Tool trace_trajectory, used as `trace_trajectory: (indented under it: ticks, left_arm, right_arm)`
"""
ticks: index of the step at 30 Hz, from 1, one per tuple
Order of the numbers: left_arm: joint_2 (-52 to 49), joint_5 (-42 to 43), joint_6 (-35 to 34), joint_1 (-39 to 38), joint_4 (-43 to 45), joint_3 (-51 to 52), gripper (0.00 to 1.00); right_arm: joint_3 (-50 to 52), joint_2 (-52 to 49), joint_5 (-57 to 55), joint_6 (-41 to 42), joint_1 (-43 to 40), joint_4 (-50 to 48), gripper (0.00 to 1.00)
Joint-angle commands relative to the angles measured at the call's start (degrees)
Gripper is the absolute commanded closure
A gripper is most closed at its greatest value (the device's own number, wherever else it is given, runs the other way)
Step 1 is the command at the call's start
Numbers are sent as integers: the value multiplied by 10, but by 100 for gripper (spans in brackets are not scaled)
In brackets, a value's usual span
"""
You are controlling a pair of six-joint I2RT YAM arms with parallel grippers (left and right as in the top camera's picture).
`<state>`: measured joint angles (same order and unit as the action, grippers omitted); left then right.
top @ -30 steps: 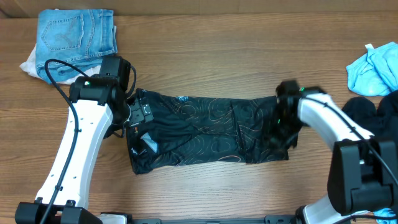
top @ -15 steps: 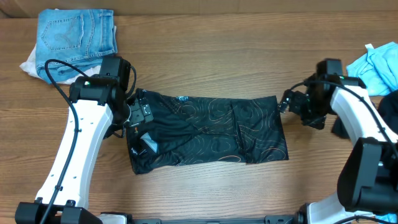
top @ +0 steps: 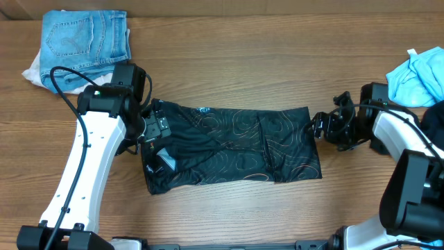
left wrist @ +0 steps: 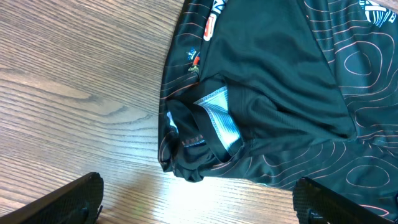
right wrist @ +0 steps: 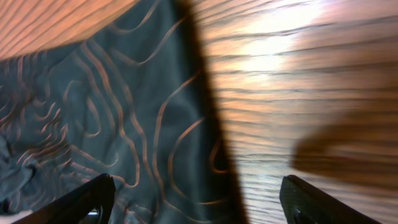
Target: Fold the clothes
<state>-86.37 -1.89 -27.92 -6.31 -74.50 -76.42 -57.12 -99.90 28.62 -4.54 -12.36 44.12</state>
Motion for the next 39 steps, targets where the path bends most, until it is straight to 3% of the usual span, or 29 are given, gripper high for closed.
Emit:
trace_trajectory:
  ticks: [1,10,14,16,18,22,27,39]
  left_arm:
    - [0,4,14,-2,0,-1,0]
    - [0,5,13,-2,2,-1,0]
    - [0,4,14,-2,2,-1,0]
    - [0,4,14,-2,2,-1,0]
    - [0,4,13,-2,4,-1,0]
    - [0,5,13,-2,6,-1,0]
    - [0,5,14,-2,4,-1,0]
    - [0,4,14,-2,-2,-1,0]
  right_arm:
    - [21,6,43,-39,-3,-12,11]
    - [28,-61,92,-39,-2,-27,9]
    - [28,-82,106,-38,-2,-14,16]
    - [28,-83,112,-29,-2,-3,27]
    - [28,-83,114,-28,-2,9,52]
    - [28,-83,113,-28,-2,18,78]
    - [26,-82,93,3,-6,3,96]
    - [-89,-81,-20,61,-58,89,96]
